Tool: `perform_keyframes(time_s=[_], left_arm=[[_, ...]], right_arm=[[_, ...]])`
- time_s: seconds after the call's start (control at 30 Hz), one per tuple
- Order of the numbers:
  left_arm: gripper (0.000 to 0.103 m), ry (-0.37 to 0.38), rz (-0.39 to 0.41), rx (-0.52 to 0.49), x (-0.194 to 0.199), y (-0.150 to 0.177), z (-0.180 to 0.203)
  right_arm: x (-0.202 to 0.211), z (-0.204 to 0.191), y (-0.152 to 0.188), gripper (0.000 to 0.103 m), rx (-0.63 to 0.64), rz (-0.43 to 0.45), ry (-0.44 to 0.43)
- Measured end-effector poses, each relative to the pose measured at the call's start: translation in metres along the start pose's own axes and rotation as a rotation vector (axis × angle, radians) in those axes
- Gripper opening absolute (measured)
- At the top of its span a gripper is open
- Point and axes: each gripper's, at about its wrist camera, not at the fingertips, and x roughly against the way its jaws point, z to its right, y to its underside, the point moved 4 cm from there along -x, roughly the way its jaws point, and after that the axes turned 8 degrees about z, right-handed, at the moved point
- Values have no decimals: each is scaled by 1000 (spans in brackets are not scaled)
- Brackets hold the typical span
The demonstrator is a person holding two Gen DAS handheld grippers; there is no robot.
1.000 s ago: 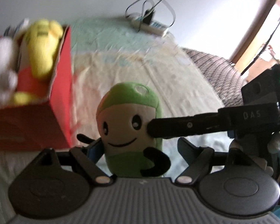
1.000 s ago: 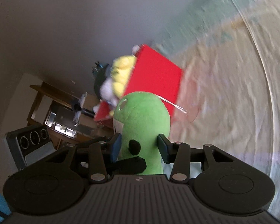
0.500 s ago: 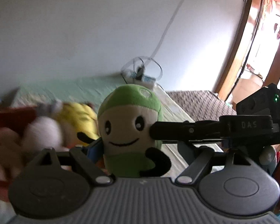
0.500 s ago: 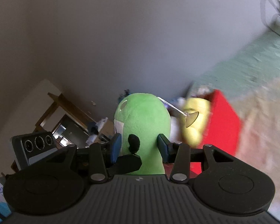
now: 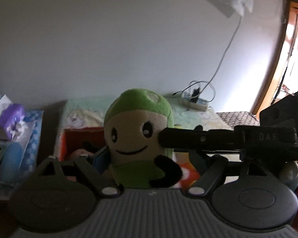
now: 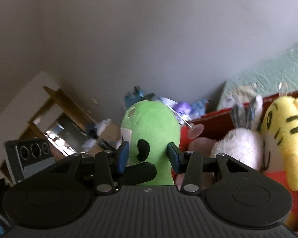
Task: Organize objects
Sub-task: 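Lower the green plush into the red box and open the right gripper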
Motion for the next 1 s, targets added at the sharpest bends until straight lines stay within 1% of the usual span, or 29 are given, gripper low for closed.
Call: perform_keyframes(time_s=[0.1,0.23,0.3,0.43,0.5,0.6,0.67,0.8,0.9,0.97,1.0], left_arm=[[82,-1,-51,30,-14,10,-22],[81,19,-115,81,-38,30,-39],[80,28,-140,85,-48,36,-44],[80,55,-186,84,-62,42,-46],[81,51,-184,67,-65,42,-46],[82,61,-185,89,-70,44,-52],[82,51,-182,82,-72,45,-52],[86,33,-185,54,-76,48,-52],[91,30,-186,27,-80,50,-49],[92,27,-189,5,-81,51,-46],[92,22,-195,-3,-81,52,-45]], right_arm=[[-13,7,9,46,17,-32,70],[-18,9,12,46,70,-29,202],[-23,8,14,33,138,-49,274],[-32,-4,20,34,264,-44,315],[-32,-8,24,35,314,-32,330],[-32,-9,22,35,355,-7,336],[-26,-11,20,35,376,-1,333],[-29,-8,21,34,330,-35,300],[-38,-2,27,33,296,-79,342],[-36,1,28,32,255,-84,329],[-35,1,28,32,254,-86,332]])
